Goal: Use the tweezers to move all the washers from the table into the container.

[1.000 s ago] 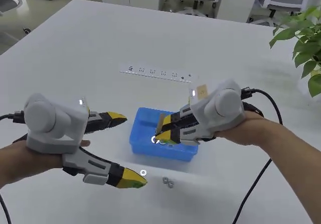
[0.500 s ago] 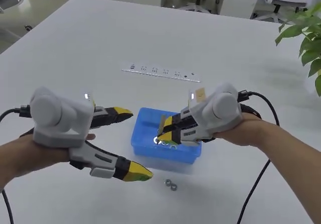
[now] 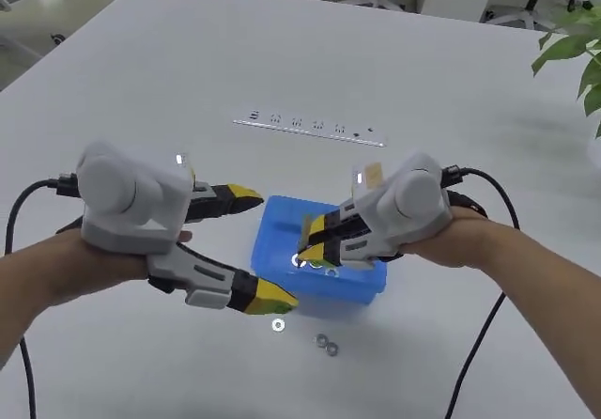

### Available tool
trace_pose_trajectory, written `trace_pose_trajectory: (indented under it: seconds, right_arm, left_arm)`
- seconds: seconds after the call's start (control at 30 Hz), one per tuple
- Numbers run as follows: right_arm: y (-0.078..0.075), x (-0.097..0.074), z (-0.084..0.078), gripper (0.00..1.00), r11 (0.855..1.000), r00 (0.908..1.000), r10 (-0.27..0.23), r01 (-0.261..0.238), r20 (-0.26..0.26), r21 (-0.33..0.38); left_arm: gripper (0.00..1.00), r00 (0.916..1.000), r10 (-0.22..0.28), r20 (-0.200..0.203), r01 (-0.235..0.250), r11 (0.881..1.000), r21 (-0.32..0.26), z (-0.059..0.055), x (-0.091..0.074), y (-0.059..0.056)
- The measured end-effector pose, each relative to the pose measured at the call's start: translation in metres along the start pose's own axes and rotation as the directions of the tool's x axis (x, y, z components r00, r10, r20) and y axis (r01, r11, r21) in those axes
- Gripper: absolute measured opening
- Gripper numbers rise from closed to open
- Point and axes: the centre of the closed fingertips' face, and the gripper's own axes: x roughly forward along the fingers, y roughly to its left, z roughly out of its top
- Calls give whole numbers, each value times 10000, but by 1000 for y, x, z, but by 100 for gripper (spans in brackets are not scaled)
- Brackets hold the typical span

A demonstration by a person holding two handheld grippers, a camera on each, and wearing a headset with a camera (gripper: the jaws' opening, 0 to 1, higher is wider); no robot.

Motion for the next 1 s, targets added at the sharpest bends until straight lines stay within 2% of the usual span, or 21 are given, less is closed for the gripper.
trace_pose_trajectory:
  seconds: [0.23,0.37,0.5,0.57,0.67,0.8,1.0]
  right_arm:
    - [-1,6,-7,9,9999,9999,114,-113,-95,77]
    - [-2,7,-9,9,9998,9998,149,-147,-115,156]
    - [-3,9,-12,9,9995,9998,146,-142,-143,279]
    - [-2,9,-13,9,9995,9998,166,-162,-140,281]
    - [-2,10,-15,9,9993,9997,187,-181,-177,316]
    - [-2,10,-17,9,9991,9996,215,-208,-168,357]
    - [-1,11,-20,9,9988,9995,273,-266,-169,422]
  left_arm:
    - [74,10000,-37,10,37,9997,235,2,3,8]
    - [64,9998,110,-161,-102,9987,500,0,6,14]
    - [47,9987,365,-353,-334,9959,840,-2,10,23]
    - [41,9974,571,-449,-514,9914,1200,-3,12,28]
    - [32,9981,481,-381,-433,9922,1167,-1,17,31]
    - [27,9979,456,-453,-392,9901,1348,-1,23,35]
    - [21,9989,161,-443,-95,9892,1465,0,30,34]
